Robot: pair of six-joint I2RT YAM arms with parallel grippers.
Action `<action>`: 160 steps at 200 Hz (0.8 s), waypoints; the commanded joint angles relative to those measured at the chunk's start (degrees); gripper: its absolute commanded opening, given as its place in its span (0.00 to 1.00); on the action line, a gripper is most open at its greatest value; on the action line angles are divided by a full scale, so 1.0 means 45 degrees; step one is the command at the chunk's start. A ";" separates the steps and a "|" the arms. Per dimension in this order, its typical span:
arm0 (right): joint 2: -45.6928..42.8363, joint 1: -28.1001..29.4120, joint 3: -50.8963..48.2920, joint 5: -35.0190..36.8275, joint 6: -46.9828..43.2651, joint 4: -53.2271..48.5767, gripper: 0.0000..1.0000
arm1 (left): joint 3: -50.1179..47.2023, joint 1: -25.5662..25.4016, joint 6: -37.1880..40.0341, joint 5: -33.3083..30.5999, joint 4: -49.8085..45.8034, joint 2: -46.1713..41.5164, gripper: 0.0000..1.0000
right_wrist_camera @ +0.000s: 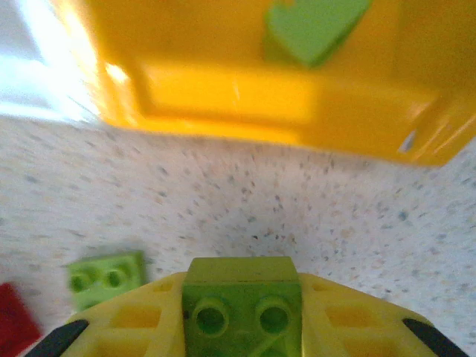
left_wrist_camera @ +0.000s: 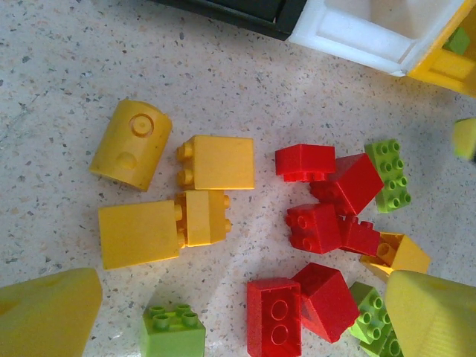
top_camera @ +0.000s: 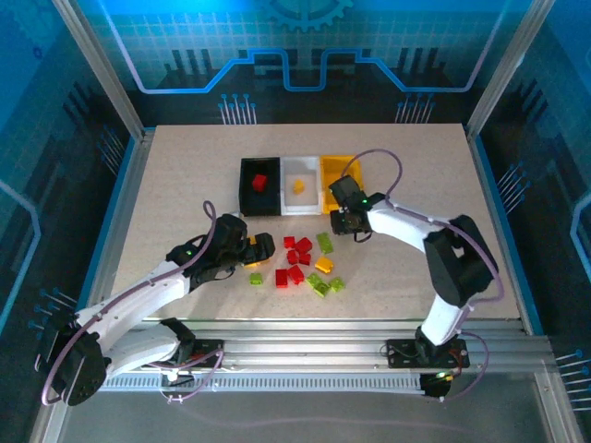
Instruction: Sort the legos into containers by color
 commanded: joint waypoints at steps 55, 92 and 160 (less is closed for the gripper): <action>0.1476 -0.1052 0.3712 0.0425 -0.0234 -0.0731 0.34 | -0.0056 0.0122 0.0028 0.0002 -0.0310 -0.0316 0.99; 0.3135 -0.1414 0.5693 0.0663 -0.0178 -0.1412 0.41 | -0.0099 0.0145 -0.0004 -0.0191 -0.0689 -0.0703 0.99; 0.2276 -0.1269 0.5462 0.0201 -0.0372 -0.1145 0.65 | -0.0075 0.0345 -0.0003 -0.0296 -0.0892 -0.0914 0.99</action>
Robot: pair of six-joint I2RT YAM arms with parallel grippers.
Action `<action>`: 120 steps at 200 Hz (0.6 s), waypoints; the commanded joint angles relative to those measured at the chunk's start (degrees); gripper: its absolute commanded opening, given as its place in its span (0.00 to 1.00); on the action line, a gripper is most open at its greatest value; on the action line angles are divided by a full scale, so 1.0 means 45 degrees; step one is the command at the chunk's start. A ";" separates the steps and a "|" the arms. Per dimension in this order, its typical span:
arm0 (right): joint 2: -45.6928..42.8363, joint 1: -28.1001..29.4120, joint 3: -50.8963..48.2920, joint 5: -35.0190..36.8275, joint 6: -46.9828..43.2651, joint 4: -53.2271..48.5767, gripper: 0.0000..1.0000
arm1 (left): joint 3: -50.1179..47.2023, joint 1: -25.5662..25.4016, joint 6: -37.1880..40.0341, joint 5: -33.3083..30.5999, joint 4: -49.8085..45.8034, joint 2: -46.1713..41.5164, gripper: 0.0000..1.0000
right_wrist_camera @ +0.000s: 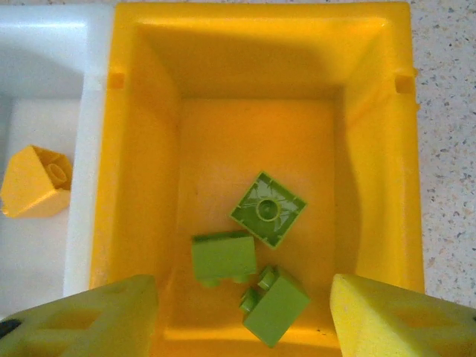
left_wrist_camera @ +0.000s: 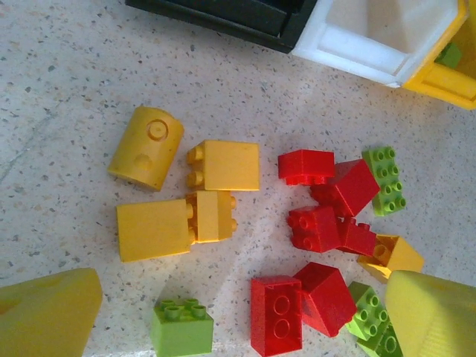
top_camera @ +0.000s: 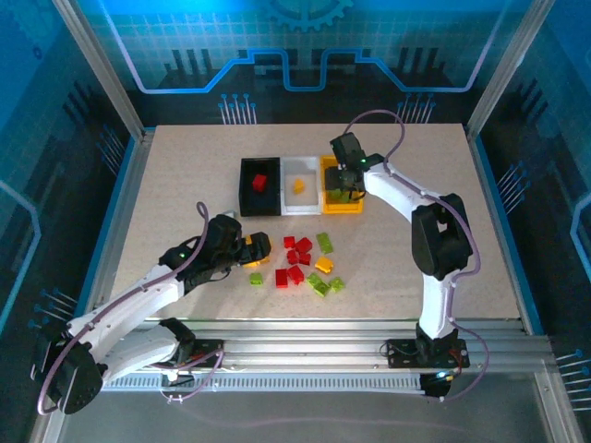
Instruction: Sort the legos into containers by color
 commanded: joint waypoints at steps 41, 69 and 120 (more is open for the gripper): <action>-0.3848 0.1057 -0.3622 -0.0238 0.0076 0.0856 0.63 | 0.0003 0.0371 0.0127 -0.0211 -0.0237 0.0441 0.99; -0.5268 0.1749 -0.5598 -0.0322 0.0271 0.1268 0.63 | 0.0292 0.0535 0.0667 -0.0011 0.0239 0.1589 0.94; -0.6924 0.2085 -0.7323 -0.0600 0.0827 0.1765 0.62 | 0.2084 0.0331 0.1890 -0.0011 0.0929 0.4703 0.77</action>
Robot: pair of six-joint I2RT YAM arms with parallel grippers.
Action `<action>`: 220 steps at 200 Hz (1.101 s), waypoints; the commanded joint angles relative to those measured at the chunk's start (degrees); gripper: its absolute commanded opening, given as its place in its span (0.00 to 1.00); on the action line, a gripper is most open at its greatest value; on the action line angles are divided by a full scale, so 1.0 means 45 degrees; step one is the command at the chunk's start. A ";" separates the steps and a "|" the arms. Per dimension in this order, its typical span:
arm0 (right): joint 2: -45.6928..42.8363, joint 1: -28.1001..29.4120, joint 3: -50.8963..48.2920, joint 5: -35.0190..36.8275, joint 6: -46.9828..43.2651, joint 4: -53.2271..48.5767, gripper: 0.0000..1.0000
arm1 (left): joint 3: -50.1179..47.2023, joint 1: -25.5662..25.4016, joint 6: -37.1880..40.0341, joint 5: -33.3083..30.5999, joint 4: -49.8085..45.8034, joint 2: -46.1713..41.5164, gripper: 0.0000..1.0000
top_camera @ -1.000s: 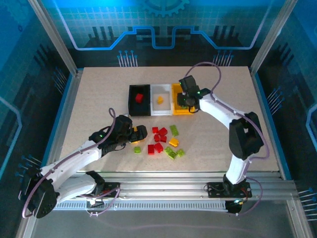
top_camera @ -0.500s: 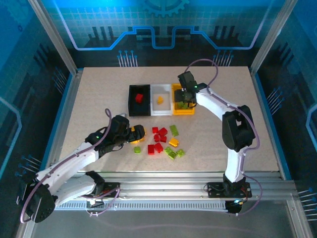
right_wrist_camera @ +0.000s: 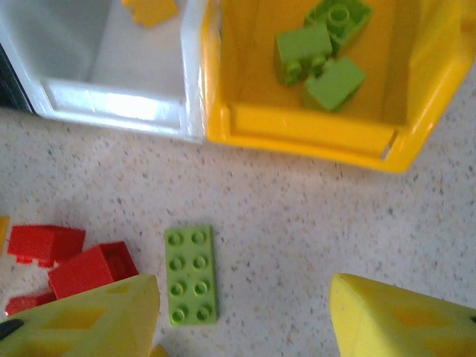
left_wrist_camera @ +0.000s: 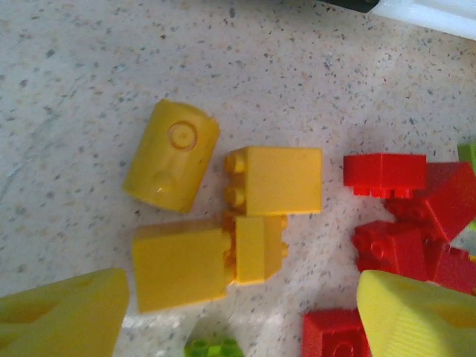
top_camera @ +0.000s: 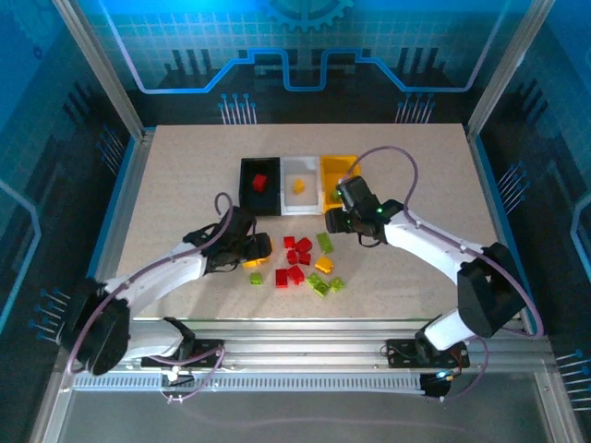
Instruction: Sort the legos into containers by color
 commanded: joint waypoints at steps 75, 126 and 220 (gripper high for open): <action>-0.1692 0.0011 -0.0872 0.0097 0.0444 0.0394 0.62 | 0.2211 -0.0785 0.1401 -0.1195 0.0451 0.3745 0.71; -0.2086 -0.0117 -0.0980 0.0082 0.0388 0.0376 0.63 | 0.2175 -0.0847 0.1435 -0.1152 0.0849 0.4626 0.65; -0.2224 -0.0276 -0.1160 -0.0112 0.0511 0.0482 0.62 | 0.2381 -0.1053 0.1539 -0.1196 0.0857 0.4794 0.41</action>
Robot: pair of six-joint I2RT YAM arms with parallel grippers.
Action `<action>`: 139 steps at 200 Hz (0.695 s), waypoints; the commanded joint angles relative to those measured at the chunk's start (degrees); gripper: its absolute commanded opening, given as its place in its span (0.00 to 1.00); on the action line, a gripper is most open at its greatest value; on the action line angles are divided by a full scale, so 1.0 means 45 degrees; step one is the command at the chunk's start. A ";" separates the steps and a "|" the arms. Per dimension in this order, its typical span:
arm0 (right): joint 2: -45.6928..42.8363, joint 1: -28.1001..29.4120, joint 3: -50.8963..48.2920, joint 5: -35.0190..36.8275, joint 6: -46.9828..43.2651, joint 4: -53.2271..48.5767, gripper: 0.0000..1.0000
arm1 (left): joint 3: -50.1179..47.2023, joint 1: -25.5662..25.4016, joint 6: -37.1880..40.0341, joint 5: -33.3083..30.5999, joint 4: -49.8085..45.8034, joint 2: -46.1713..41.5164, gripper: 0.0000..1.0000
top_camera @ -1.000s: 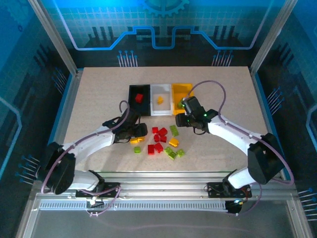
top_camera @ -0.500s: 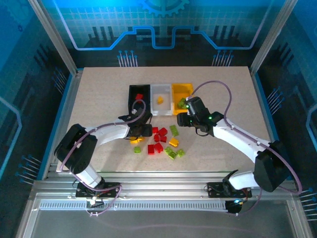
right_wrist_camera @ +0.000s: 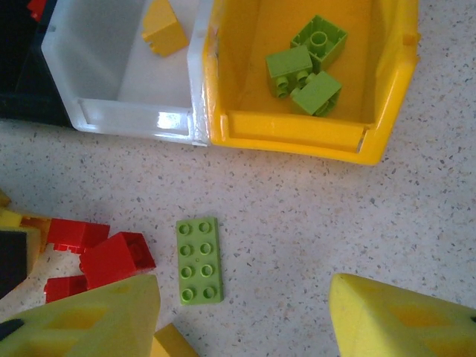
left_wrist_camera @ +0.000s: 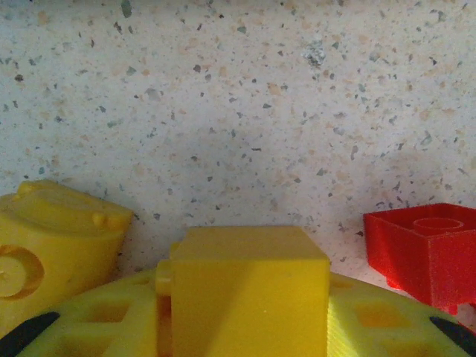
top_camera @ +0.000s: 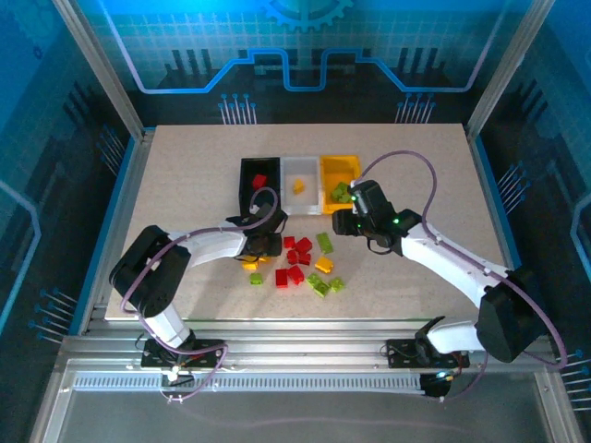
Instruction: Sort the legos into containers by color
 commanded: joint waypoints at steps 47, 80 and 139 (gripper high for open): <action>-0.0476 -0.0161 -0.0191 0.0013 0.0464 0.0174 0.62 | 0.1101 -0.0399 0.0060 0.0047 -0.0776 -0.1201 0.38; -0.0658 -0.0247 -0.0360 0.0048 0.0595 0.0193 0.62 | 0.2438 -0.0418 0.0135 0.0225 -0.1062 -0.1319 0.38; -0.1042 -0.0477 -0.0684 0.0044 0.0702 -0.0078 0.63 | 0.6486 -0.0380 0.0699 -0.0100 -0.0741 0.1177 0.39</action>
